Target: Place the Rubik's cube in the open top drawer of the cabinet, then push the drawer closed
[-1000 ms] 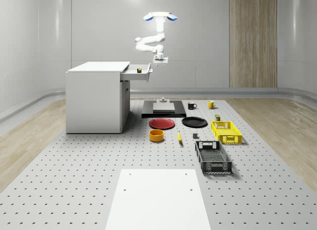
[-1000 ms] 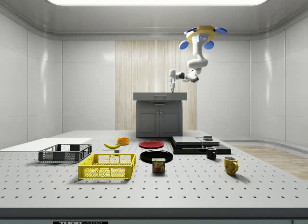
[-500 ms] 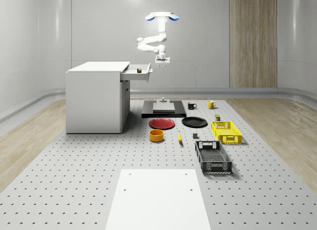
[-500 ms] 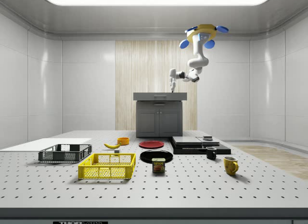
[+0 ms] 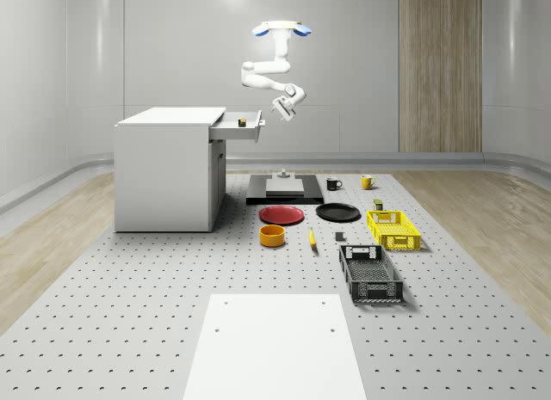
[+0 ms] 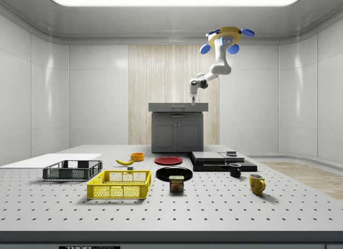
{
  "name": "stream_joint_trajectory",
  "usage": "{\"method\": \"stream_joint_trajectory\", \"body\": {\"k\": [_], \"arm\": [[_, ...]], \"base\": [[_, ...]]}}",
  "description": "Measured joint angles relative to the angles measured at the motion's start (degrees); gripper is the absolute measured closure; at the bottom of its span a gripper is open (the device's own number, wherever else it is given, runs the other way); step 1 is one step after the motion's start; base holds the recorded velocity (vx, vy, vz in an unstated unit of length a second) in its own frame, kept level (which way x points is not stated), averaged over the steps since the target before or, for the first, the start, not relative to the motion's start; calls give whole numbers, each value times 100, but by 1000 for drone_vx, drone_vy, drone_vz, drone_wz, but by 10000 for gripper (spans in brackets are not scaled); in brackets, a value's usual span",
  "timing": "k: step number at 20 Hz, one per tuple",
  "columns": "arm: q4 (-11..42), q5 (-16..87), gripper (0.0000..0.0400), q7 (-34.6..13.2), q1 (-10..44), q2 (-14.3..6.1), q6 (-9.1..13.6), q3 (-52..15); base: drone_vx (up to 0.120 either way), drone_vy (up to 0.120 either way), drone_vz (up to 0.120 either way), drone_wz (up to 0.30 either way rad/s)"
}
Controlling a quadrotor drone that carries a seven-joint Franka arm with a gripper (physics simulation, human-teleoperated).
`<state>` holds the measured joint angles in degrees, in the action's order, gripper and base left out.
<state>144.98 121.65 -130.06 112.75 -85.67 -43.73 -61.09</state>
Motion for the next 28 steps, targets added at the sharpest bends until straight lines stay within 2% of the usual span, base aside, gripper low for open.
{"method": "stream_joint_trajectory", "body": {"k": [2, 4, 6, 9, 13, 17, 21, 28], "arm": [[-524, -249, 0, -396, 842, 180, 773, 118], [-953, -454, 0, -660, 1426, 325, 1290, 209], [-1279, -616, 0, -838, 1832, 426, 1630, 277], [-1612, -799, 0, -1010, 2224, 508, 1928, 349], [-1860, -971, 0, -1144, 2515, 534, 2101, 415], [-1975, -1088, 0, -1219, 2663, 506, 2144, 465], [-1922, -1100, 0, -1201, 2629, 351, 2056, 580], [-1658, -949, 0, -1038, 2366, -60, 1758, 850]], "base": [[0, -20, 0, 0], [0, -80, 0, 0], [0, -20, 0, 0], [0, -120, 0, 0], [0, -120, 0, 0], [0, -90, 0, 0], [0, 0, 0, 0], [0, 0, 0, 0]]}}
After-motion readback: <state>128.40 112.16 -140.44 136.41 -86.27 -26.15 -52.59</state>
